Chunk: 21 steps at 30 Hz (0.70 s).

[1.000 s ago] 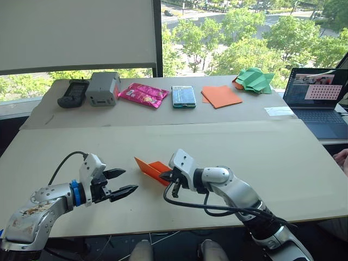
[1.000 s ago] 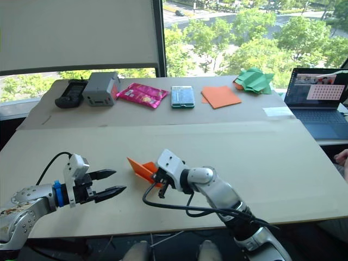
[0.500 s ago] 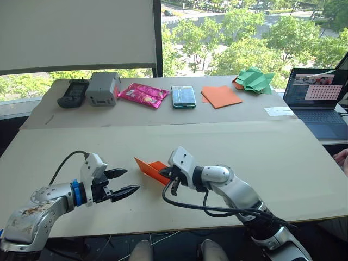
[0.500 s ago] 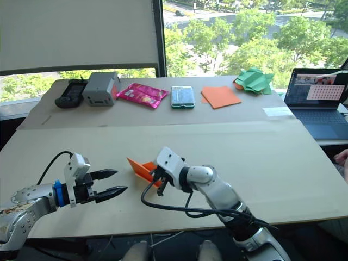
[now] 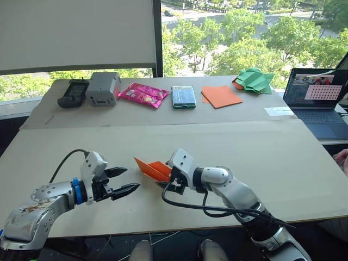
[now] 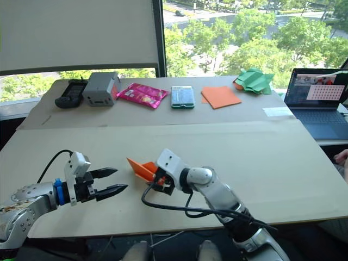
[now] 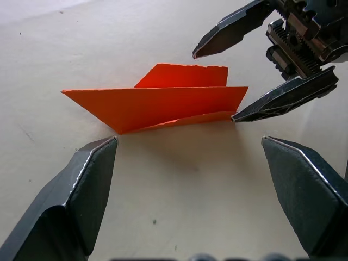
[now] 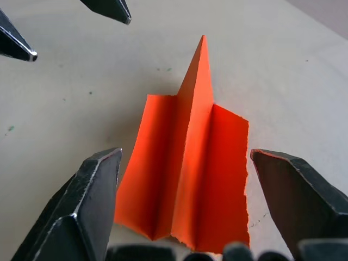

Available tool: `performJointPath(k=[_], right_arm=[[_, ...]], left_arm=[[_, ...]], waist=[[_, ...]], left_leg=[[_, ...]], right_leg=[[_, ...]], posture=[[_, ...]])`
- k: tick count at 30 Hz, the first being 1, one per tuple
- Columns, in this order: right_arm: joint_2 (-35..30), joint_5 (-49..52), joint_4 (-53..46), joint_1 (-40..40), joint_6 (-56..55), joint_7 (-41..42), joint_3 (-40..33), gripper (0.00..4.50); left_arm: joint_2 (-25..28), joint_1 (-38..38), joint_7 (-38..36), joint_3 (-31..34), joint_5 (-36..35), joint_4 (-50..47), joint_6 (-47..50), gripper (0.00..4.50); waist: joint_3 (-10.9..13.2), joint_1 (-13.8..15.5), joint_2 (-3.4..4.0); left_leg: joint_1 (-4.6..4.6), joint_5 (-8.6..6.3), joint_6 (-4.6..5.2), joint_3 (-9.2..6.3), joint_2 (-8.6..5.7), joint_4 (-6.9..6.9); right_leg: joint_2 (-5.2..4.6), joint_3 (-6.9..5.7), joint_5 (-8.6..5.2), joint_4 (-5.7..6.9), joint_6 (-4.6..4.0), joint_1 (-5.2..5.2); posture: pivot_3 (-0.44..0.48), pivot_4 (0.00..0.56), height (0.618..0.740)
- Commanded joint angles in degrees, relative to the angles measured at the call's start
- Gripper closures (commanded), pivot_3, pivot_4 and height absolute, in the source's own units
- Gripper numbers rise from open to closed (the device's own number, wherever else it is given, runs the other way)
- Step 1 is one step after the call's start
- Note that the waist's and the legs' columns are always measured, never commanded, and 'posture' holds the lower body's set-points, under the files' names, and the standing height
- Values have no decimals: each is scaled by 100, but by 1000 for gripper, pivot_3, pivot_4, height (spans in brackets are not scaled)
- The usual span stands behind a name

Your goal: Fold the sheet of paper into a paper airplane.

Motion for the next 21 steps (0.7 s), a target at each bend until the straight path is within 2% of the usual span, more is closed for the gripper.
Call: performJointPath(k=[1, 8, 12, 21], right_arm=[[38, -28, 36, 74, -182, -17, -45, 517], [96, 120, -209, 11, -126, 70, -218, 517], [196, 514, -613, -156, 255, 134, -581, 517], [-94, 277, -110, -129, -213, 333, -320, 517]], left_arm=[[70, -141, 87, 89, -171, -292, 122, 0], [126, -236, 170, 104, -296, -370, 296, 0], [114, -306, 234, 71, -336, -433, 381, 0], [126, -228, 167, 80, -306, -366, 284, 0]], waist=[[-2, 3, -3], [-2, -6, -4], [-2, -2, -3], [-9, -2, -7]], left_leg=[[0, 0, 0, 0, 0, 0], [5, 5, 8, -1, 0, 0], [2, 5, 8, -1, 0, 1], [4, 2, 4, -1, -1, 1]], right_leg=[[0, 0, 0, 1, 0, 2], [1, 1, 0, 3, 0, 4], [1, 1, 0, 3, 0, 4], [1, 2, 0, 2, 0, 8]], posture=[[0, 150, 706], [0, 150, 706], [0, 150, 706], [0, 150, 706]])
